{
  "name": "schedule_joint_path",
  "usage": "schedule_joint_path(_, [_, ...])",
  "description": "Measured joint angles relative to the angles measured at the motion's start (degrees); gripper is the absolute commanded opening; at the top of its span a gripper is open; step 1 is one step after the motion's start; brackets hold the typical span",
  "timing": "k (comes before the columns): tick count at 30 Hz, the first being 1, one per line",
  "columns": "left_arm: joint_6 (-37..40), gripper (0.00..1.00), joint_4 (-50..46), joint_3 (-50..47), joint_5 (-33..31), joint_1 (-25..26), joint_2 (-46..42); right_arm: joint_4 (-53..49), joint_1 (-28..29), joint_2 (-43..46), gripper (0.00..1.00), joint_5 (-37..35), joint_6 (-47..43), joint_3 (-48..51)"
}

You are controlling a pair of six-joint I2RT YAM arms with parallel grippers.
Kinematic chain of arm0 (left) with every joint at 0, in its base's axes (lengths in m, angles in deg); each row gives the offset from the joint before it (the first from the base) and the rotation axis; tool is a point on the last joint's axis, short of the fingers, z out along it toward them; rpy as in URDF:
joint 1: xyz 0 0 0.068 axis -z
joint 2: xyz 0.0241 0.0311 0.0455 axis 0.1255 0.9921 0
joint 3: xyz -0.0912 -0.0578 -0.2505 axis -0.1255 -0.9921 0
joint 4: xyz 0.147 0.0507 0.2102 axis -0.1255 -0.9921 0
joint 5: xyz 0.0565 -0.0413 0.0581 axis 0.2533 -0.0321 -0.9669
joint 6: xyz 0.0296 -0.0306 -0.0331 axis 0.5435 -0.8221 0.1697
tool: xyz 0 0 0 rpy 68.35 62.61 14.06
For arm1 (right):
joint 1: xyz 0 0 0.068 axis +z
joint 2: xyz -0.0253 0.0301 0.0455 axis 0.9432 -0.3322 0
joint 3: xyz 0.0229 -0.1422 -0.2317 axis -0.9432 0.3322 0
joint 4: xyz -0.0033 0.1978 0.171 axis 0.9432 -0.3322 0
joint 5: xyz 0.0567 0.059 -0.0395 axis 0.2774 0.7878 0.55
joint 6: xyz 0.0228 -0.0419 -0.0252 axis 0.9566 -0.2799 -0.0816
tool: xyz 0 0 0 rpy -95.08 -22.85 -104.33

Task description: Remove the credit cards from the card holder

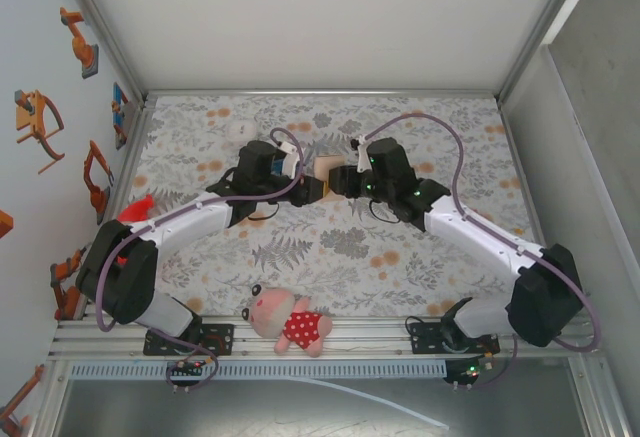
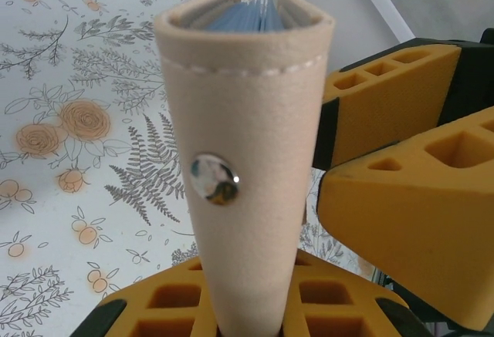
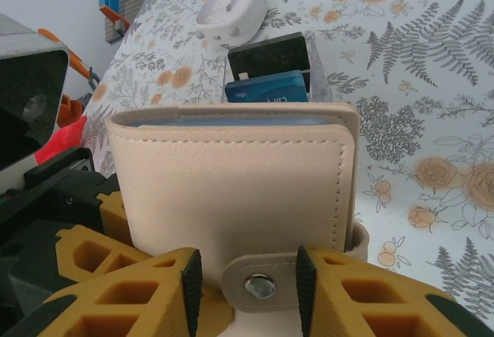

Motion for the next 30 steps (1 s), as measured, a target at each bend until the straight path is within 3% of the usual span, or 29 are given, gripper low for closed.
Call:
schedule_joint_path(18, [0.0, 0.0, -0.4, 0.0, -1.1, 0.0, 0.0, -3.0, 0.4, -2.1, 0.35, -2.7, 0.0, -1.8])
schedule_joint_path(30, [0.0, 0.0, -0.5, 0.0, -2.6, 0.4, 0.0, -3.8, 0.9, -1.6, 0.09, -4.5, -0.6, -1.8])
